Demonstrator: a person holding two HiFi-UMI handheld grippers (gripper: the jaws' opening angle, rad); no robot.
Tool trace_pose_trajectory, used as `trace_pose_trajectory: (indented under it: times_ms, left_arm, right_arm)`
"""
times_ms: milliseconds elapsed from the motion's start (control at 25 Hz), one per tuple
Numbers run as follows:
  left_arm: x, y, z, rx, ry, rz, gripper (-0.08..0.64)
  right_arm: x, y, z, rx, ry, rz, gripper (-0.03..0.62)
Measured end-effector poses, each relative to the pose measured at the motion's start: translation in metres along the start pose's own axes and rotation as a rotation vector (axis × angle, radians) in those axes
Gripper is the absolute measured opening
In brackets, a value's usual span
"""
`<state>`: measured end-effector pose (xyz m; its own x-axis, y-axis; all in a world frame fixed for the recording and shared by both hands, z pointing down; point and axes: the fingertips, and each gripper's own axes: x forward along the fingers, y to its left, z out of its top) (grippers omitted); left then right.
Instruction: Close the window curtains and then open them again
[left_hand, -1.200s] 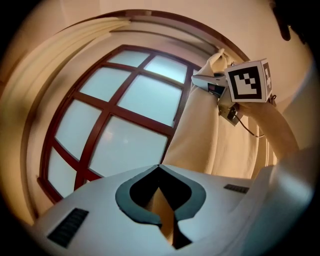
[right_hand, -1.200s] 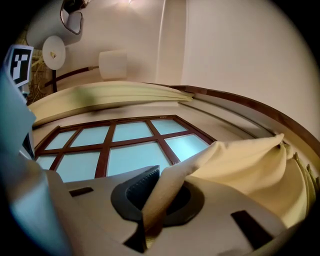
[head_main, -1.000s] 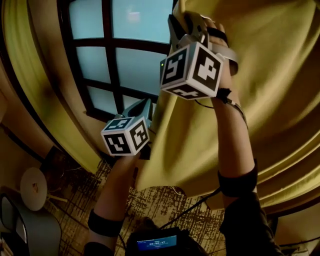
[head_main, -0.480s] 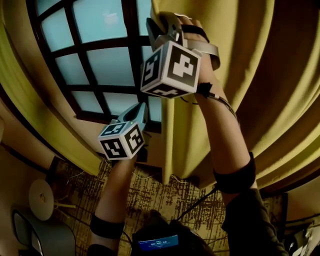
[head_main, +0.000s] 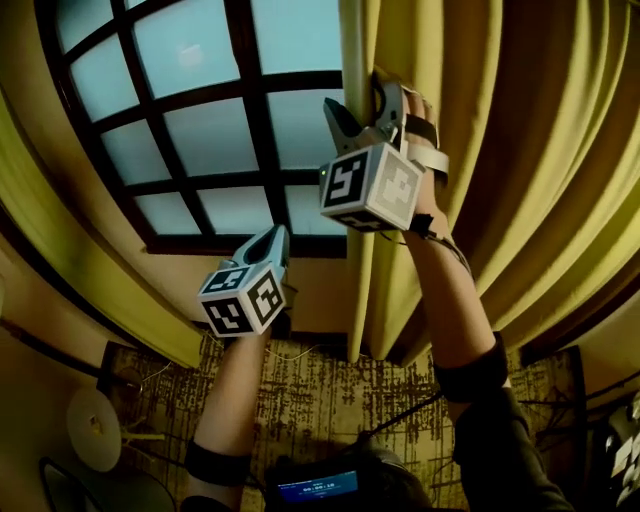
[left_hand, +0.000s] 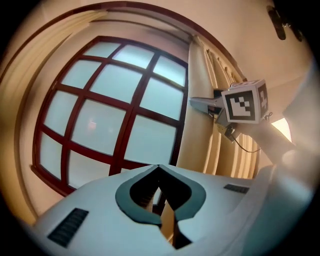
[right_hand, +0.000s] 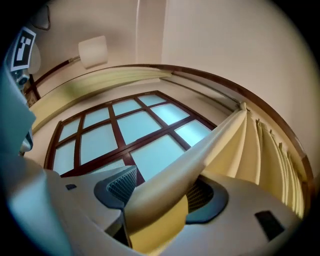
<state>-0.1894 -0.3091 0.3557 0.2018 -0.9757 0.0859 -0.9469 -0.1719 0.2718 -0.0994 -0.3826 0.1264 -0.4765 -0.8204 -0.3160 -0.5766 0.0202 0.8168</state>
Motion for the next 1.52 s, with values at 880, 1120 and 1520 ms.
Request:
trace_pose_trajectory:
  times_ms: [880,1120,1520]
  left_arm:
    - [-0.166,0.117,-0.098,0.143,0.190,-0.085,0.005]
    - [-0.196,0.123,-0.132,0.172,0.240,-0.072,0.005]
    - [-0.231,0.102,-0.184,0.122,0.287,0.006,0.005]
  right_arm:
    - [-0.278,0.261,-0.083,0.616,0.595,0.253,0.015]
    - [-0.345,0.308,-0.110,0.760,0.734,0.312,0.015]
    - [-0.420,0.314,-0.139,0.939,0.795,0.354,0.015]
